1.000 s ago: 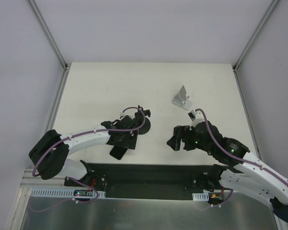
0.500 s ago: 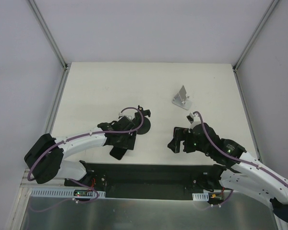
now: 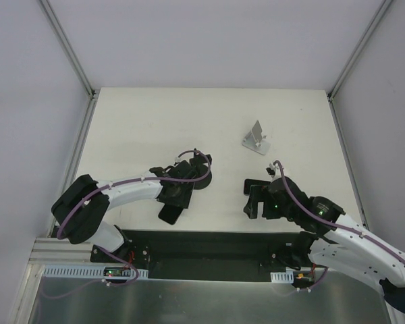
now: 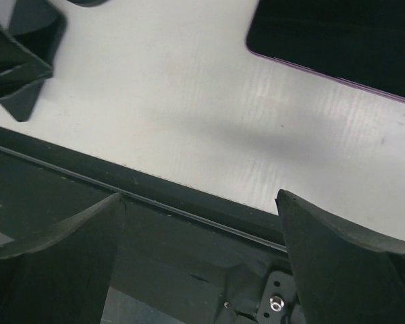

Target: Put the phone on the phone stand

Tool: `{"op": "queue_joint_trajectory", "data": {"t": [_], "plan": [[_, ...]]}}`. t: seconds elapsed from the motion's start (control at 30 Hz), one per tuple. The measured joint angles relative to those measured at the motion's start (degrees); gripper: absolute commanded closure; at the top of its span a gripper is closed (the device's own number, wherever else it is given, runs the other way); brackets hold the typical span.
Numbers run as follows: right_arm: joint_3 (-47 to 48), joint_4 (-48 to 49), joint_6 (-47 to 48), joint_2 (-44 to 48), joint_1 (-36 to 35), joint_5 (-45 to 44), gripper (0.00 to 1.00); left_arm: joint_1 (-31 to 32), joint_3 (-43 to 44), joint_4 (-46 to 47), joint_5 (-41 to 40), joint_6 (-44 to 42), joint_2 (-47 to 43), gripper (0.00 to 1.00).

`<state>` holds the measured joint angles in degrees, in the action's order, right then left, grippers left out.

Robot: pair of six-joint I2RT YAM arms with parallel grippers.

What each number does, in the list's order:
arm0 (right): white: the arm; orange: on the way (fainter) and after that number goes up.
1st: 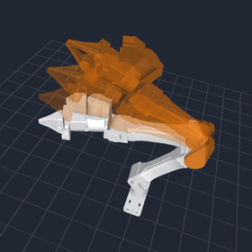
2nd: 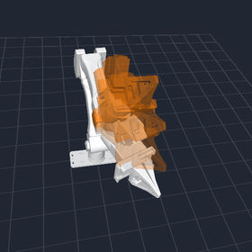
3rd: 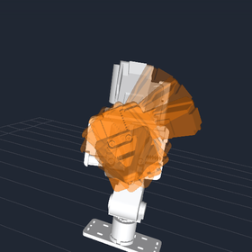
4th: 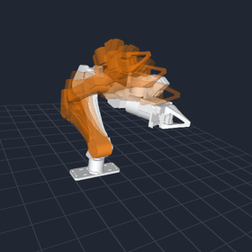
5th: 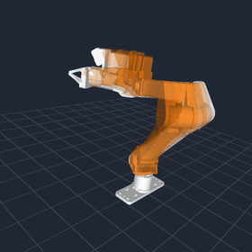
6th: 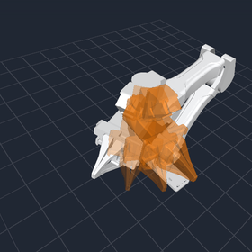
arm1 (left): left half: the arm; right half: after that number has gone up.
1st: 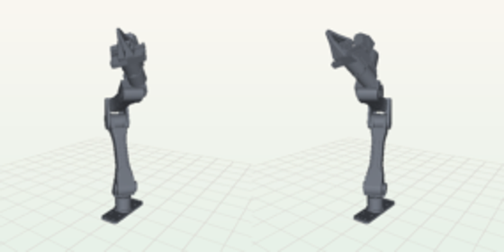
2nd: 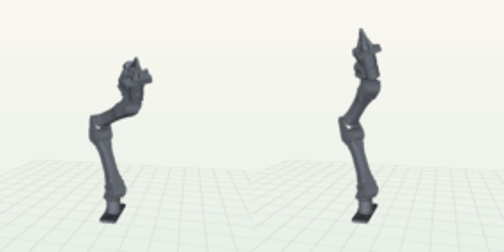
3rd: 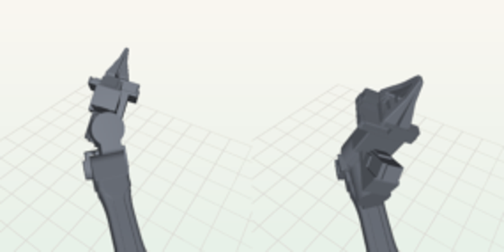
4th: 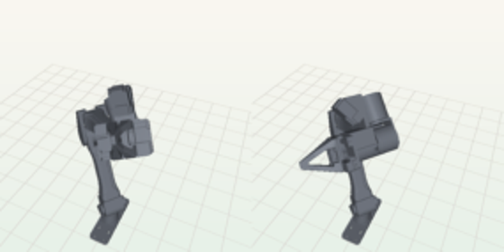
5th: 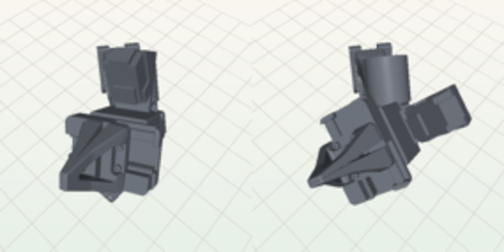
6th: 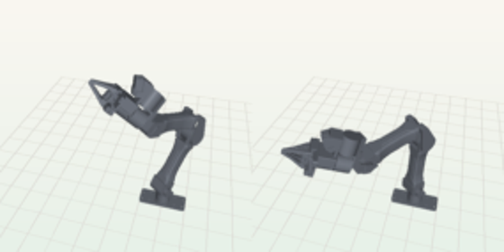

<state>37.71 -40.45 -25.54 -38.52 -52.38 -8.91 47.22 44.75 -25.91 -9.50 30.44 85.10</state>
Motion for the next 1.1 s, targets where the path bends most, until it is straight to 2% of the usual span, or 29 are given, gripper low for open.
{"op": "queue_joint_trajectory", "data": {"t": [0.03, 0.07, 0.13, 0.17, 0.27, 0.3, 0.33, 0.53, 0.67, 0.9, 0.97, 1.0, 1.1], "plan": [[0.02, -1.20, -0.02, -0.02, 0.00, -1.07, 0.04, 0.02, 0.00, 0.09, 0.04, -0.07, 0.00, 0.53], [0.24, -2.78, -0.09, -0.20, 0.00, -2.10, 0.04, 0.04, 0.00, 0.17, 0.17, -0.22, -0.02, 0.63], [0.90, -5.84, -0.55, -0.68, 0.00, -4.37, 0.04, 0.04, -0.02, 0.26, 0.66, -0.22, -0.17, 0.68], [1.31, -7.41, -1.01, -0.94, 0.00, -5.64, 0.04, 0.04, -0.11, 0.33, 1.16, -0.17, -0.28, 0.75], [1.73, -9.81, -1.49, -1.05, 0.02, -7.76, 0.04, 0.13, -0.63, 0.76, 1.84, 0.00, -0.92, 0.85], [1.60, -9.75, -1.40, -0.92, 0.02, -7.80, 0.04, 0.26, -0.79, 0.81, 1.92, 0.07, -1.16, 0.97], [1.11, -8.76, -1.33, -0.61, 0.00, -7.72, 0.04, 0.48, -1.09, 0.90, 2.03, 0.15, -1.49, 1.00], [-6.19, 2.43, -1.38, -1.33, 0.04, -1.62, 0.04, 1.22, -4.04, 0.85, 4.63, 0.94, -5.68, 1.00], [-8.87, 13.44, -3.21, -7.76, -0.46, 5.29, 0.04, 1.22, -6.82, 0.61, 6.67, 2.32, -10.58, 1.00], [-12.13, 34.32, -8.72, -18.78, -3.54, 11.82, 0.01, 1.22, -11.37, 2.45, 8.09, 4.90, -24.87, 1.00], [-11.10, 38.05, -10.14, -22.67, -4.63, 11.43, 0.05, 1.22, -12.07, 3.06, 8.07, 5.22, -28.30, 1.00], [-10.73, 39.71, -10.88, -23.85, -5.44, 11.19, 0.12, 1.22, -12.46, 3.39, 8.07, 5.33, -29.99, 1.00], [-10.27, 47.15, -13.57, -26.62, -8.85, 8.79, 0.24, 1.22, -13.77, 4.09, 8.07, 5.73, -34.23, 1.00]]}}
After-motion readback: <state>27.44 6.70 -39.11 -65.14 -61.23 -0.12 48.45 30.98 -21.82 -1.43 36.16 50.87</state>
